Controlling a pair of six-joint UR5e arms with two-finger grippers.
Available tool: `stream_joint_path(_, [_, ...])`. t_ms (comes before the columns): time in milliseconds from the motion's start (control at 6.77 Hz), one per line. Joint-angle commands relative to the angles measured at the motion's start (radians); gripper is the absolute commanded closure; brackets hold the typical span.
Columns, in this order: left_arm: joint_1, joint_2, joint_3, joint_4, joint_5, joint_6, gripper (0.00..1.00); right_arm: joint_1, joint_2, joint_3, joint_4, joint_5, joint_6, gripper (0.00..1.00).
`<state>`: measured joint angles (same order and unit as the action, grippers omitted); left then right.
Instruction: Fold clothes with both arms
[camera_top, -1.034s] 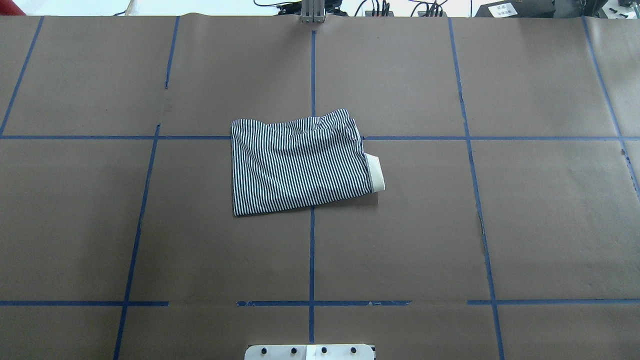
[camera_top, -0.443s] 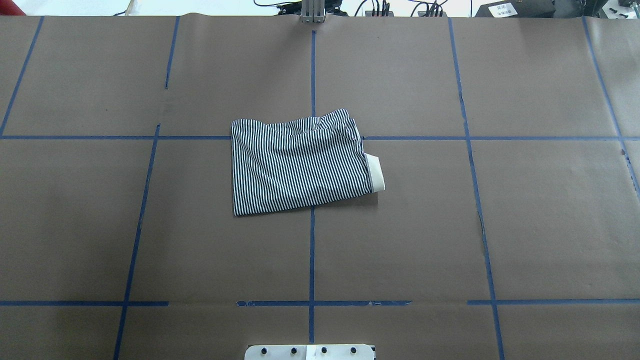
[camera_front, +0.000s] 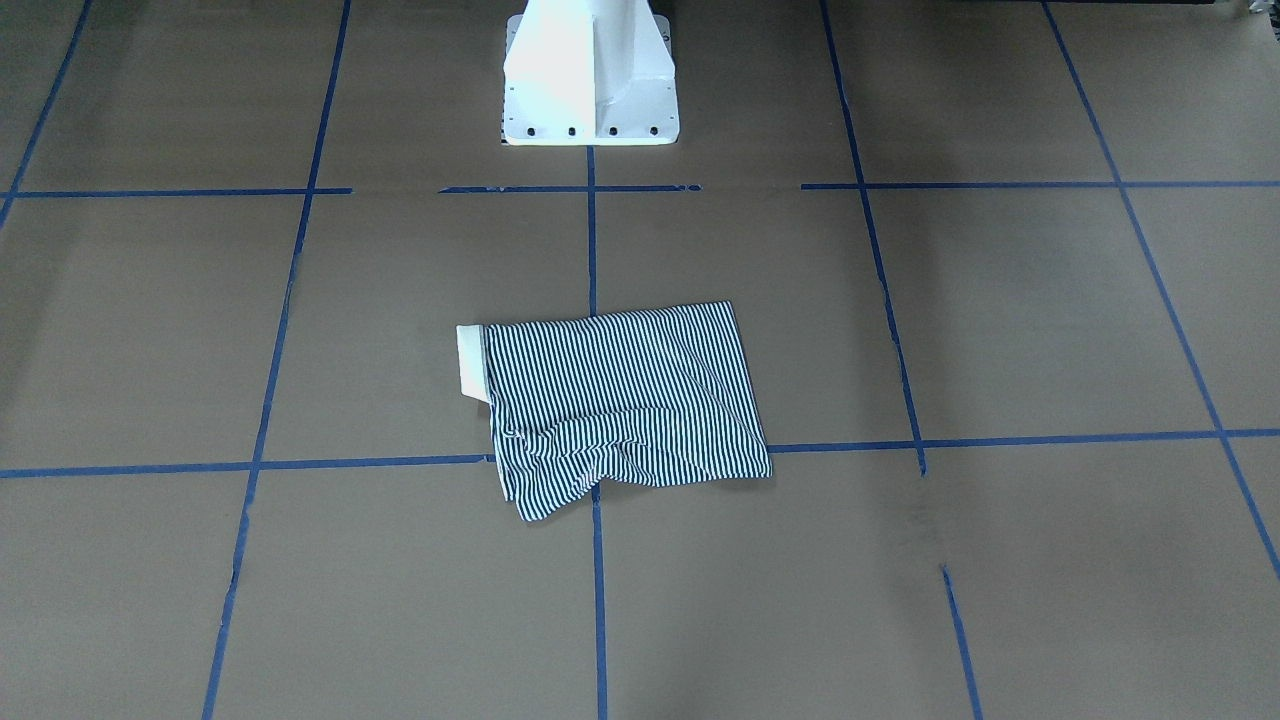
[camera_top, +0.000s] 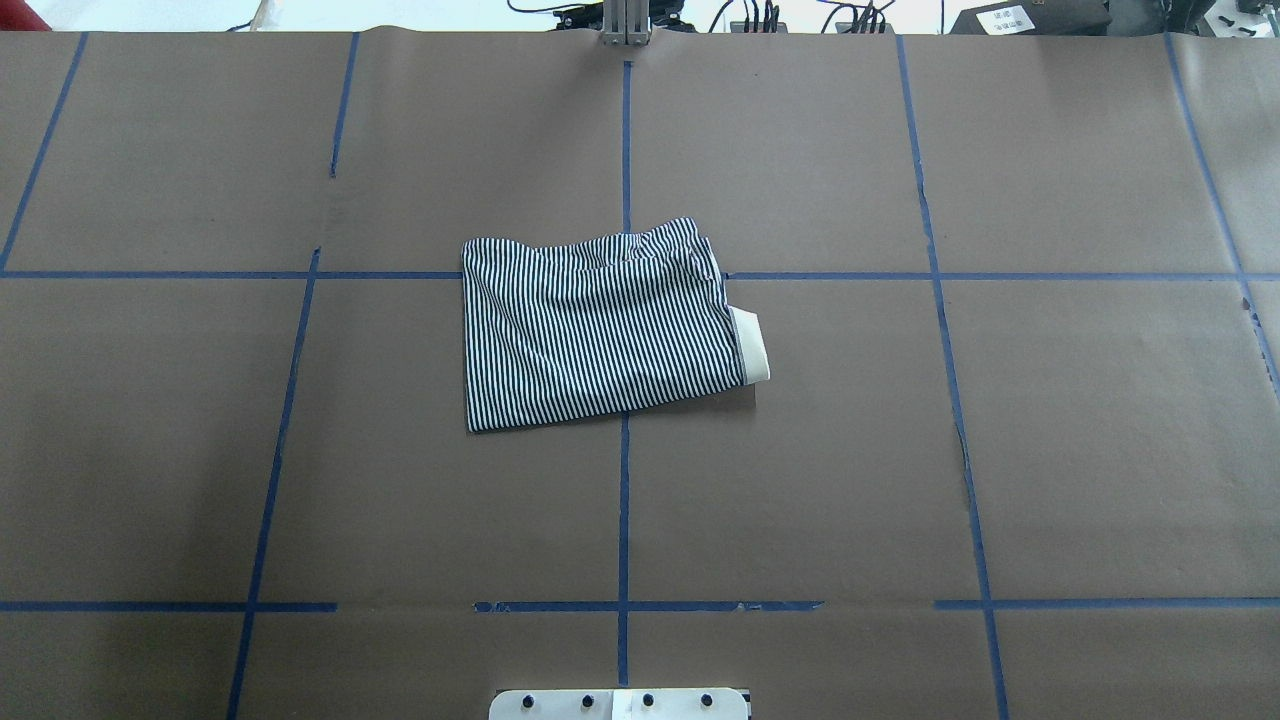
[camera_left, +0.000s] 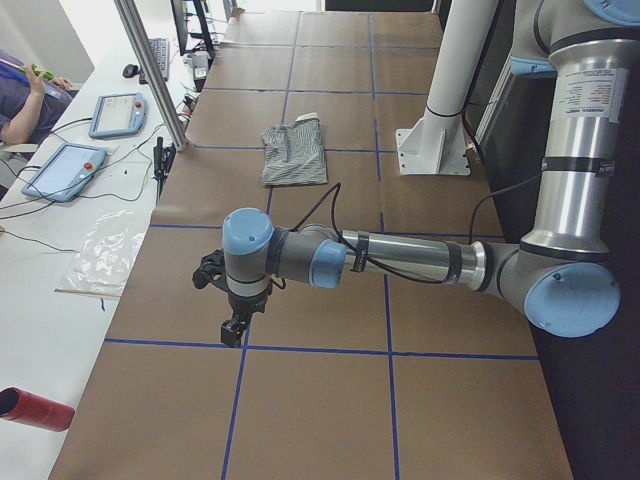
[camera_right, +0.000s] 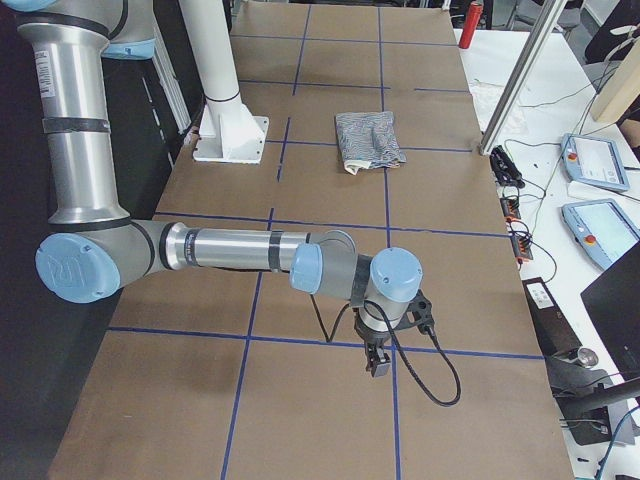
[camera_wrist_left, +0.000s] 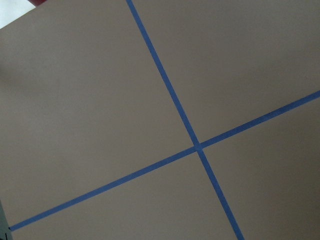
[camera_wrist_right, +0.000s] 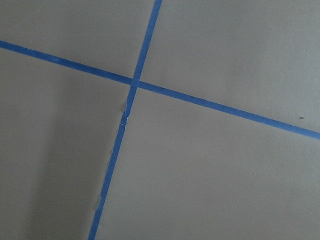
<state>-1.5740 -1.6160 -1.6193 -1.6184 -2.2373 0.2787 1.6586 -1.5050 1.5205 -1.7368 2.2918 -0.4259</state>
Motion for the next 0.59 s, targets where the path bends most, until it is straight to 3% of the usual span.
stream_joint_path(0, [0.0,0.004,-0.007,0.064,-0.087,-0.135,0.0,0.015,-0.021,-0.014,0.0,0.059,0.012,0.0])
stream_joint_path(443, [0.0,0.014,-0.002,0.061,-0.093,-0.153,0.0,0.061,-0.032,-0.01,0.0,0.086,0.012,0.0])
